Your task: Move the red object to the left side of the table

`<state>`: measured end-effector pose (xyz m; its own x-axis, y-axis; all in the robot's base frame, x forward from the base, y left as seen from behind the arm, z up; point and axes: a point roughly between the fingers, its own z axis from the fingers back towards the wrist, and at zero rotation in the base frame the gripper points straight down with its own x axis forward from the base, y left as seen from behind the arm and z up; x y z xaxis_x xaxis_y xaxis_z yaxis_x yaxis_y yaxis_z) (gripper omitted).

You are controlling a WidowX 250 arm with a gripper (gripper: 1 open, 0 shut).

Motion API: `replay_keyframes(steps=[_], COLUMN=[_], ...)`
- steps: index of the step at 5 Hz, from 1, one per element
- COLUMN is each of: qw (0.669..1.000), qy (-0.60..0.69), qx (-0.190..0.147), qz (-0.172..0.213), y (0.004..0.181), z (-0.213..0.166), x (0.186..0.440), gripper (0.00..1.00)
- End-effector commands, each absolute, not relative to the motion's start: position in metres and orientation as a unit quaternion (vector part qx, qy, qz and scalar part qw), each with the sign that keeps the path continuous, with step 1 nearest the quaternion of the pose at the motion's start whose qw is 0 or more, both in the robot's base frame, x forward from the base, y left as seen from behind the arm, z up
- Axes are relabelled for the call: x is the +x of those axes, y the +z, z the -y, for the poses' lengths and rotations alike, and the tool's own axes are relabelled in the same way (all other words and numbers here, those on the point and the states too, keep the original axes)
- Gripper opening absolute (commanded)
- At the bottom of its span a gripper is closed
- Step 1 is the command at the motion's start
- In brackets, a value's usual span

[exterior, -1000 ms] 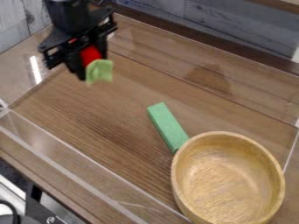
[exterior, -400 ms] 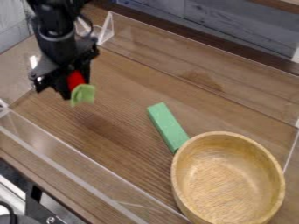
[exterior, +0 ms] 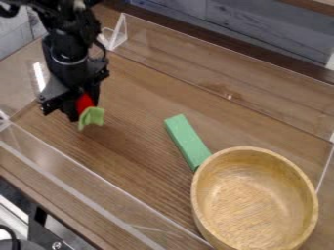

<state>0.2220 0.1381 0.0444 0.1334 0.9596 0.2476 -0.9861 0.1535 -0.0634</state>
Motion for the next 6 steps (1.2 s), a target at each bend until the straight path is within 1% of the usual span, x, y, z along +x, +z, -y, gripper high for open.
replay_keyframes(steps=[1, 3, 6], qw=[0.753, 0.760, 0.768], qy=[0.642, 0.635, 0.627], qx=[0.070, 0.095, 0.124], qz=[0.123, 0.103, 0.046], y=[0.044, 0.041, 0.041], z=[-0.141, -0.140, -0.135], x=[0.228, 0.237, 0.248], gripper=[0.00, 0.00, 0.00])
